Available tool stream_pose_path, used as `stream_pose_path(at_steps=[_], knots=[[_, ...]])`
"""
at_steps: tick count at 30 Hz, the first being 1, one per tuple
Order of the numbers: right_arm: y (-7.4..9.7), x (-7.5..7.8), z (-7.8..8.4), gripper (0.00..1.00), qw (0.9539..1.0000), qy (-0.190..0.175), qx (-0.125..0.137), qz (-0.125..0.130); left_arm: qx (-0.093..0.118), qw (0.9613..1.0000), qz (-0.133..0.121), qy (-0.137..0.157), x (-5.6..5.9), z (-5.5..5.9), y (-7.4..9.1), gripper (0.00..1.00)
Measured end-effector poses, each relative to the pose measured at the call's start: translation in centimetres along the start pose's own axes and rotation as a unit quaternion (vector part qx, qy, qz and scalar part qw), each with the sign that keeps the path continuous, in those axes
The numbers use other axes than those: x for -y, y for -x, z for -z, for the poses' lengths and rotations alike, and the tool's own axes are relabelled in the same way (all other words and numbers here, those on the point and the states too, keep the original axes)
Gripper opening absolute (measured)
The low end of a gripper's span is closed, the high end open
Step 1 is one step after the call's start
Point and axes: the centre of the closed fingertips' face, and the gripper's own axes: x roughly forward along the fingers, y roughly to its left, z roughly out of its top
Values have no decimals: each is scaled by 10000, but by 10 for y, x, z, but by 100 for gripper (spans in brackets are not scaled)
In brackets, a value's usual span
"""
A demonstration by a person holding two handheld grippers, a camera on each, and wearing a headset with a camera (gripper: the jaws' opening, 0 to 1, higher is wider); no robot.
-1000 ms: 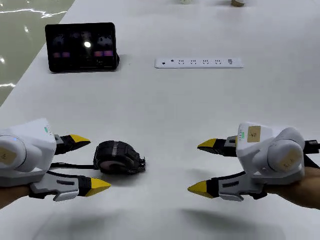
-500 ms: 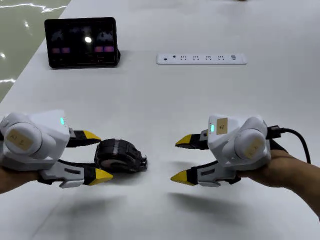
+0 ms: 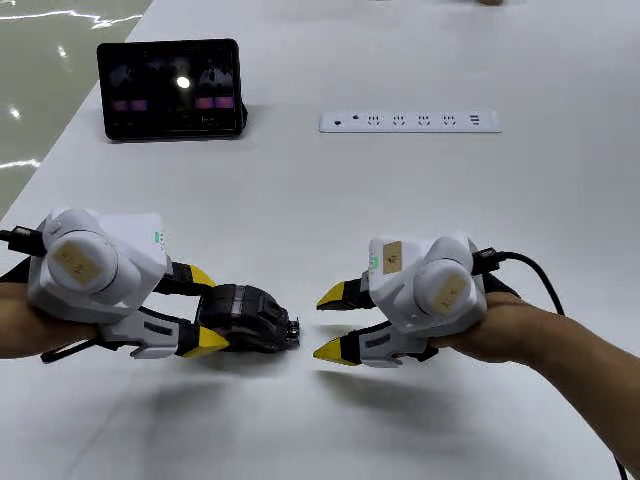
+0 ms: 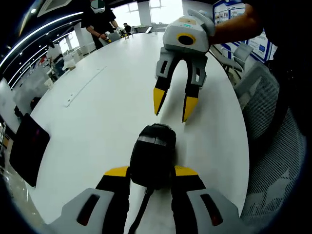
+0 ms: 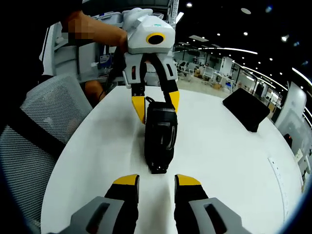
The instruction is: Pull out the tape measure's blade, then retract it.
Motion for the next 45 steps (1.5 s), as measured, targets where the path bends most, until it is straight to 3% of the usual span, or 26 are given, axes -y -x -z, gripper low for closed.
stream_pose_path(at_steps=[5,20,45], knots=[[-10,3,-3,22,10000,-9,28,-38,-92,9998,127,-132,1,2,0,24],[-25,4,-3,13,9999,37,27,-132,-82,9988,415,-253,1,3,-2,23],[-23,3,-2,9,9999,42,-22,-164,-25,9991,404,-134,1,3,-2,23]])
